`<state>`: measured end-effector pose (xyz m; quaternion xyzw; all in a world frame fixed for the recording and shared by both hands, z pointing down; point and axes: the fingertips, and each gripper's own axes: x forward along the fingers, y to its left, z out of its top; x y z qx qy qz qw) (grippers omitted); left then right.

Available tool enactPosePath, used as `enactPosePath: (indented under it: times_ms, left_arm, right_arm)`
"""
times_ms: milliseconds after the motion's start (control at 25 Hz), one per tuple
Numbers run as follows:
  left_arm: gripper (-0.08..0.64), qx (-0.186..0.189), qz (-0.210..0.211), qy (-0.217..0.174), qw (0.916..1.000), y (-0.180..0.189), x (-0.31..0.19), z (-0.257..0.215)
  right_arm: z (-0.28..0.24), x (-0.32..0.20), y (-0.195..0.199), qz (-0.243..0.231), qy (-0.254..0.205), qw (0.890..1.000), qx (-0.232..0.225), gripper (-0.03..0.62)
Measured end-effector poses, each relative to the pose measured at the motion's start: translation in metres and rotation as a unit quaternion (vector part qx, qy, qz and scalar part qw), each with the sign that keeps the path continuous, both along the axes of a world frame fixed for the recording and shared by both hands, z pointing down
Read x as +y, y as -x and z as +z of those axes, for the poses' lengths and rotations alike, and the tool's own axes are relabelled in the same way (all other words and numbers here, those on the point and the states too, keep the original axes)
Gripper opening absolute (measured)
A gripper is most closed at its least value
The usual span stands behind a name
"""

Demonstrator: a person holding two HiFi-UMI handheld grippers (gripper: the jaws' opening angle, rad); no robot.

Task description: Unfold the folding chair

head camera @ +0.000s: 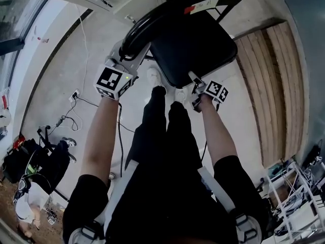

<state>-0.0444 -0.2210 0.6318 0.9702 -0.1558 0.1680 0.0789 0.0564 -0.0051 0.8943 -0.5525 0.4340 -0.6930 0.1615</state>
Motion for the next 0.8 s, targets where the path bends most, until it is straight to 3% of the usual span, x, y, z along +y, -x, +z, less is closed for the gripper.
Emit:
enactPosePath:
  times_ms: [200, 240, 320, 480, 560, 640, 720, 800]
  left_arm:
    - [0.098, -0.002, -0.004, 0.005, 1.0, 0.001, 0.003, 0.004]
    - [0.099, -0.001, -0.004, 0.004, 1.0, 0.001, 0.002, 0.004]
    - [0.1, -0.002, -0.004, 0.002, 1.0, 0.002, 0.001, 0.003]
    - [0.098, -0.003, -0.001, -0.003, 1.0, 0.003, 0.002, 0.004]
    - [0.098, -0.004, -0.001, -0.002, 1.0, 0.001, 0.003, 0.004]
    - [0.098, -0.003, 0.001, 0.002, 1.0, -0.001, 0.006, 0.004]
    - [0.097, -0.001, 0.005, 0.001, 1.0, -0.002, 0.006, 0.005]
    - [0.095, 0.003, 0.012, 0.004, 0.9999, -0.002, 0.007, 0.005]
  right_arm:
    - [-0.012, 0.025, -0.003, -0.034, 0.046, 0.998, 0.027, 0.262]
    - [-0.02, 0.033, -0.006, -0.035, 0.055, 0.997, 0.045, 0.236]
    - [-0.041, 0.045, -0.014, -0.041, 0.063, 0.992, 0.097, 0.122]
    - [-0.083, 0.018, -0.017, -0.107, 0.013, 0.976, 0.19, 0.067]
    - [-0.092, -0.014, -0.012, -0.174, -0.015, 0.954, 0.245, 0.044]
    - [-0.084, -0.042, -0.002, -0.249, -0.022, 0.921, 0.299, 0.006]
    - [-0.066, -0.06, 0.012, -0.308, -0.014, 0.894, 0.324, 0.006]
    - [-0.046, -0.069, 0.025, -0.347, -0.002, 0.876, 0.334, 0.006]
